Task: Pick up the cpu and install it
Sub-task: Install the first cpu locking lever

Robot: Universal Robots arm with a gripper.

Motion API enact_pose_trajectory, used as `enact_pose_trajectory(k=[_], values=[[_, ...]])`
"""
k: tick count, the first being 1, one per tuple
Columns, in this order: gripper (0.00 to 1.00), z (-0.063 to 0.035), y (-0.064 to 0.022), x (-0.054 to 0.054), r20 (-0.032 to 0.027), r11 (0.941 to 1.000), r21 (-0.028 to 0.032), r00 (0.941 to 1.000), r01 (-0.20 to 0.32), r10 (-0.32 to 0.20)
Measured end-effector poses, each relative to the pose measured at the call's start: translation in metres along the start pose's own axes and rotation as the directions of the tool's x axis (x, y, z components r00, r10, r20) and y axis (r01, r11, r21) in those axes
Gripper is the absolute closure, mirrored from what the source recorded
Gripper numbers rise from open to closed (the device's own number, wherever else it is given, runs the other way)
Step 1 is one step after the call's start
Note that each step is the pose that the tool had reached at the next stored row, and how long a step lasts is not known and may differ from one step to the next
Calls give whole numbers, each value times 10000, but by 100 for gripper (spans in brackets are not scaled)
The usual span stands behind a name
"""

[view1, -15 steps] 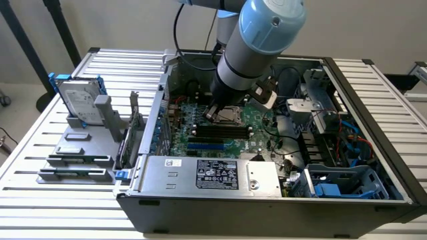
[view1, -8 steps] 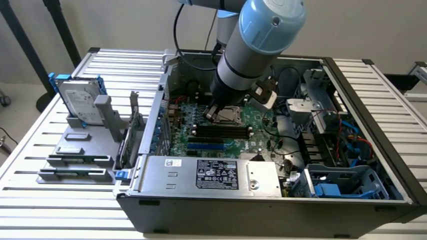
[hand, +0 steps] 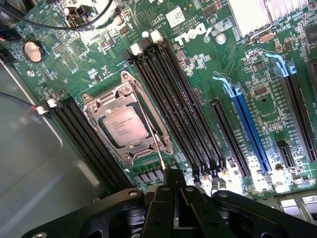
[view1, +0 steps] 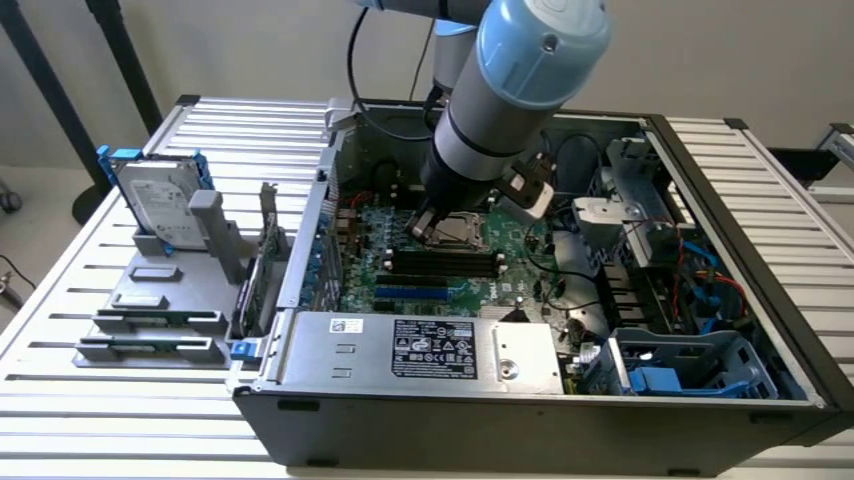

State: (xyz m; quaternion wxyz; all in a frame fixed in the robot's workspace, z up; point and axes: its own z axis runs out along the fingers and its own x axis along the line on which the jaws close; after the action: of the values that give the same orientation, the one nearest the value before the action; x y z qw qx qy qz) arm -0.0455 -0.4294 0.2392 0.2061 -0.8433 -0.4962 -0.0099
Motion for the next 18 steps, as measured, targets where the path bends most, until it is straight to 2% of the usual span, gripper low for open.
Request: enact_pose_trajectory(k=[4, 6, 18], values=[[89, 11, 4, -2, -146, 9992, -89, 9992, -381, 380], [89, 30, 9, -8, -190, 9987, -116, 9986, -501, 499], [89, 171, -25, -56, -286, 9974, -194, 9972, -690, 684]])
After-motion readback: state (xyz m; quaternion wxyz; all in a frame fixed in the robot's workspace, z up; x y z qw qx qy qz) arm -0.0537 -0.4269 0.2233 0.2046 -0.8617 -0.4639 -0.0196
